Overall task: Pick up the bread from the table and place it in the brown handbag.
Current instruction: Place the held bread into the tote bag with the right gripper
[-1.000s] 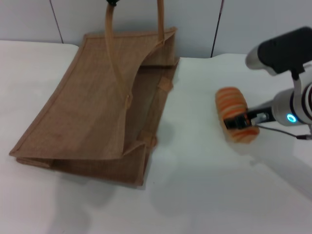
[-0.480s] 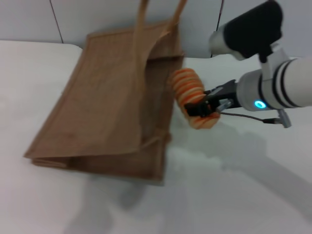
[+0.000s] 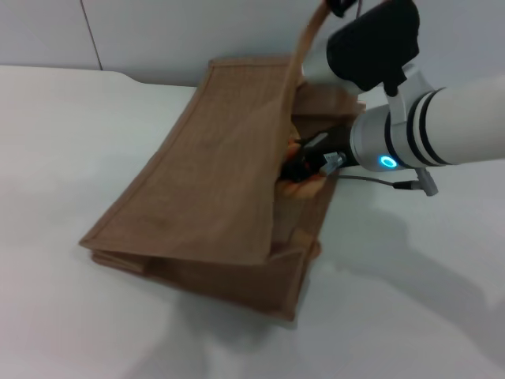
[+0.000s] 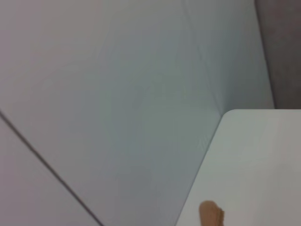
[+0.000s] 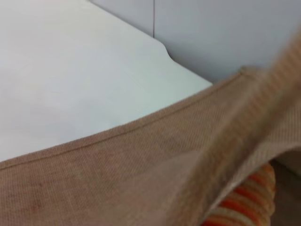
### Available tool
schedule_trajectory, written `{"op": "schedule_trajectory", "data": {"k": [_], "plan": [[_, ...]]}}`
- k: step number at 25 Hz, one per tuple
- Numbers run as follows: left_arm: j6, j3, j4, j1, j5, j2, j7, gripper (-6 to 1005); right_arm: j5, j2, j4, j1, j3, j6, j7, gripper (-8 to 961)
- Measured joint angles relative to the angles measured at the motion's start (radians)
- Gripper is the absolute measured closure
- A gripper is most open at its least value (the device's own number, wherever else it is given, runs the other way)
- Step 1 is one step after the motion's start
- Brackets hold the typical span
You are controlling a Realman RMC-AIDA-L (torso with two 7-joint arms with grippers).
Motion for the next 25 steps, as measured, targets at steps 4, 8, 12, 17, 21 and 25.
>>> {"op": "schedule_trajectory", "data": {"k": [4, 8, 12, 17, 21, 25], "plan": [[0.011, 0.031, 0.011, -0.004, -0.003, 0.0, -0.013, 879, 0.017, 0.0, 0.064, 0.018, -0.013, -0.074, -0.023, 454], [0.01, 0.039, 0.04, 0.001, -0.011, 0.0, -0.021, 879, 0.075, 0.0, 0.153, 0.037, -0.013, -0.132, -0.076, 486], [0.004, 0.041, 0.088, 0.014, -0.013, 0.0, -0.031, 879, 0.09, 0.0, 0.205, 0.042, -0.014, -0.173, -0.095, 523], [0.005, 0.049, 0.105, 0.024, -0.01, 0.0, -0.033, 879, 0.104, 0.0, 0.247, 0.056, -0.014, -0.197, -0.101, 567], [0.008, 0.05, 0.105, 0.032, -0.004, 0.0, -0.033, 879, 0.14, -0.001, 0.259, 0.066, -0.006, -0.193, -0.107, 583], [0.01, 0.045, 0.106, 0.036, -0.002, 0.0, -0.033, 879, 0.155, -0.001, 0.26, 0.067, -0.003, -0.189, -0.107, 600]]}}
